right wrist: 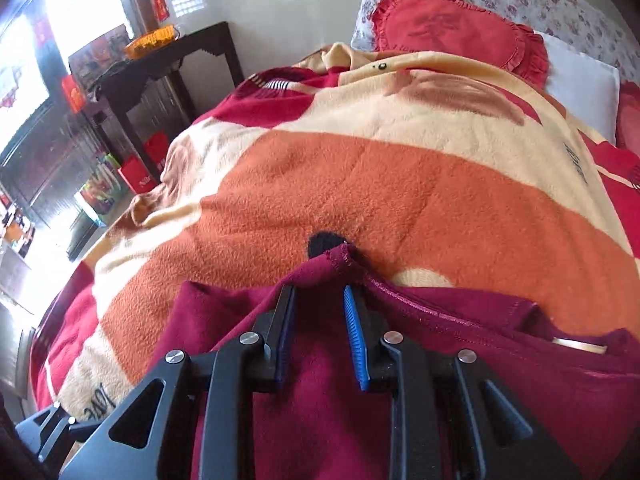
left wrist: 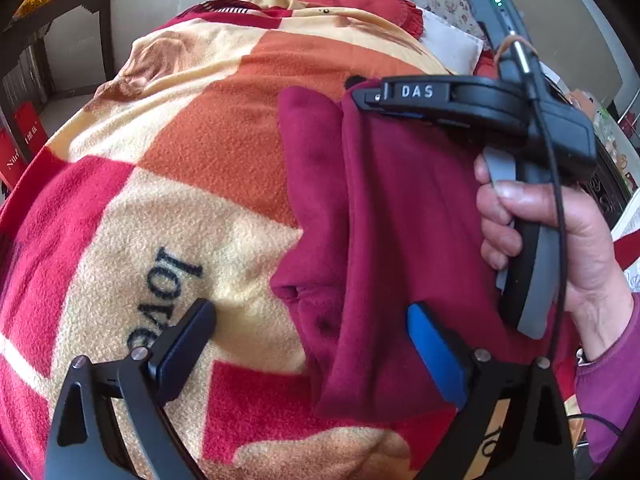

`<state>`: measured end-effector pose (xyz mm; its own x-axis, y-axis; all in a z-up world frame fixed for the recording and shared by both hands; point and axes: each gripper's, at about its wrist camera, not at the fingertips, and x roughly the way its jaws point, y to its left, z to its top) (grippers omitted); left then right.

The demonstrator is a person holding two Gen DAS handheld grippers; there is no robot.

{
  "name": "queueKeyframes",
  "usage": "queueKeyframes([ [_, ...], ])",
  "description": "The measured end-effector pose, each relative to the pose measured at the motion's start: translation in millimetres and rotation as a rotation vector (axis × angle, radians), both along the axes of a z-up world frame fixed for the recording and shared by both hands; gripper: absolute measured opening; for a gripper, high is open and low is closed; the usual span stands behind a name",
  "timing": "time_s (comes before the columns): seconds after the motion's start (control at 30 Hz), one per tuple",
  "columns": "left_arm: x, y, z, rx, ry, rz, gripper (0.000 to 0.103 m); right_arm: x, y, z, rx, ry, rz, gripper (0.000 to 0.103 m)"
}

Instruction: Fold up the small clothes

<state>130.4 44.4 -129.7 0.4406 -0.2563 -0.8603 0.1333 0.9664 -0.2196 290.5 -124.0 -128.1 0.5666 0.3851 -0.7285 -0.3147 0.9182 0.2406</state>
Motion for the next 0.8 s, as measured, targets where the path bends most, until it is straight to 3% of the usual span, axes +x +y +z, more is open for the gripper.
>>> queueKeyframes([
  [0.17,-4.6,-7.9,-2.8,0.031,-0.031,-0.025,0.103,-16.7,-29.3,15.7,0.114,0.018,-0.026,0.009],
  [0.27,-5.0,-9.2,-3.8,0.032,-0.035,-0.023,0.103,-21.8,-33.1,21.3,0.174,0.034,-0.025,0.017],
  [0.43,-3.0,-9.7,-3.6,0.034,-0.033,-0.021,0.103,-22.3,-6.7,21.8,0.177,0.059,0.032,0.017],
  [0.53,-1.5,-9.3,-3.3,0.029,-0.03,-0.018,0.103,-18.2,15.5,19.0,0.069,0.049,0.039,0.017],
  [0.6,-2.9,-8.0,-3.5,0.025,-0.031,-0.018,0.103,-15.2,24.3,15.2,-0.004,0.041,0.019,0.0],
  [0.63,-3.5,-7.2,-3.5,0.024,-0.032,-0.018,0.103,-15.1,23.8,15.6,-0.011,0.033,0.012,0.0],
  [0.8,-5.6,-6.2,-3.4,0.025,-0.034,-0.015,0.103,-15.8,17.5,28.6,0.079,-0.011,0.012,0.0],
])
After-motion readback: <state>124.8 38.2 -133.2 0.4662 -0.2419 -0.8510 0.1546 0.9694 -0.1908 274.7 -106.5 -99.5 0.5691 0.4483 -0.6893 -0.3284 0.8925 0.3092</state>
